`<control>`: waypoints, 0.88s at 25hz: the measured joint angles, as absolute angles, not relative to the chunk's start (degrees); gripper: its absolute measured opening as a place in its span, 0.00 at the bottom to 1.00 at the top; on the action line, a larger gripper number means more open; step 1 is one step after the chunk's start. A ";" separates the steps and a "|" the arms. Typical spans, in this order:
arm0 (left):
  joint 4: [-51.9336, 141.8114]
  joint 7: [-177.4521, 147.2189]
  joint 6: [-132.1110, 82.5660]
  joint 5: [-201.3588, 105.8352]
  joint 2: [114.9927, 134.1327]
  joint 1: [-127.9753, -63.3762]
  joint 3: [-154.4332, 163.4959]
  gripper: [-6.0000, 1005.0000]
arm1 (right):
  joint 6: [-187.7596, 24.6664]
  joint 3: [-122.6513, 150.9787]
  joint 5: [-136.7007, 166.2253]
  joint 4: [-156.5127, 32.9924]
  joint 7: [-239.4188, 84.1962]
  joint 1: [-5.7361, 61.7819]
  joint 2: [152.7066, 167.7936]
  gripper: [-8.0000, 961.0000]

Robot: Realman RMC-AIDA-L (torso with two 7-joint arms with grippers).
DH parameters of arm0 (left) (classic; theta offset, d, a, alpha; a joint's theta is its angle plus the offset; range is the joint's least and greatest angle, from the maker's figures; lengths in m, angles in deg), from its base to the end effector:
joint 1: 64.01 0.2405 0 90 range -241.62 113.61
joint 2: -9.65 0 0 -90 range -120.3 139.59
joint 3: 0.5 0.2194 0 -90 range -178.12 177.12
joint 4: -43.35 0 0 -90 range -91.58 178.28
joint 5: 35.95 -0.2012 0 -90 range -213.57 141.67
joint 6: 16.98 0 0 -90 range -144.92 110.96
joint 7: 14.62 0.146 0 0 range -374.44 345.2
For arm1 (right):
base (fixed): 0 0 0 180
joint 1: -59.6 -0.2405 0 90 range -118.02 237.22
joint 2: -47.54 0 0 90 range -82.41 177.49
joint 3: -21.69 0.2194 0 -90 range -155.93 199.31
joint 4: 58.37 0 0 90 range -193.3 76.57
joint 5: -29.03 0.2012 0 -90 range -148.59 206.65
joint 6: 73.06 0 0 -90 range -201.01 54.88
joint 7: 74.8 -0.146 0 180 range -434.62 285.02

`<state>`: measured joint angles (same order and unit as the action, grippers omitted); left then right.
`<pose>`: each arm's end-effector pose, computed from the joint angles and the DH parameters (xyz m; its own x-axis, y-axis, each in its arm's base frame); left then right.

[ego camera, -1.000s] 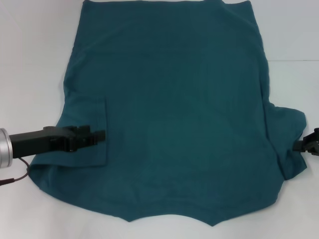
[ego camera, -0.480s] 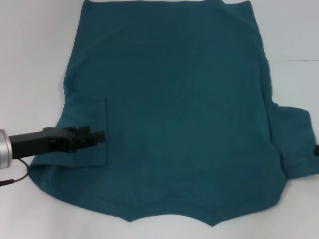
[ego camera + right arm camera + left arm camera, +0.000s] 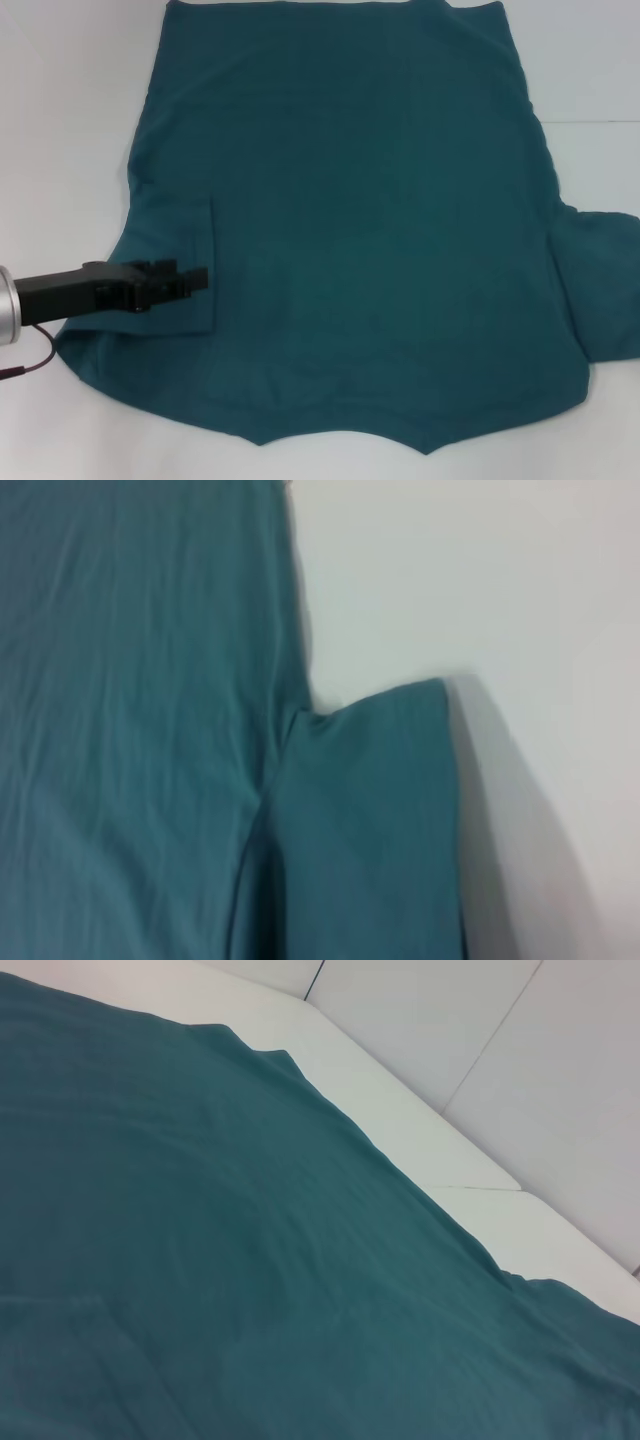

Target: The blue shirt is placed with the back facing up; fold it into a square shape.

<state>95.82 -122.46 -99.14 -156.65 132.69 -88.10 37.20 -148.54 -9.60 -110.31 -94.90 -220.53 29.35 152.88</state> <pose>-0.2566 0.3098 0.0382 0.5421 0.6517 0.5306 0.8180 -0.5539 -0.1553 0.3409 0.3232 0.1146 -0.0557 -0.8610 -0.5056 -0.9751 0.1558 -0.1580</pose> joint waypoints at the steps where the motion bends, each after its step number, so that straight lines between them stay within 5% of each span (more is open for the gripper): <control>1: 95.82 -122.46 -99.19 -156.64 132.69 -88.08 37.20 0.61 | -148.55 -9.56 -110.57 -95.06 -220.69 29.36 152.67 0.01; 22: 96.10 -122.49 -99.69 -156.36 132.78 -87.71 37.20 0.61 | -146.44 -8.79 -111.57 -99.12 -223.47 27.28 151.32 0.01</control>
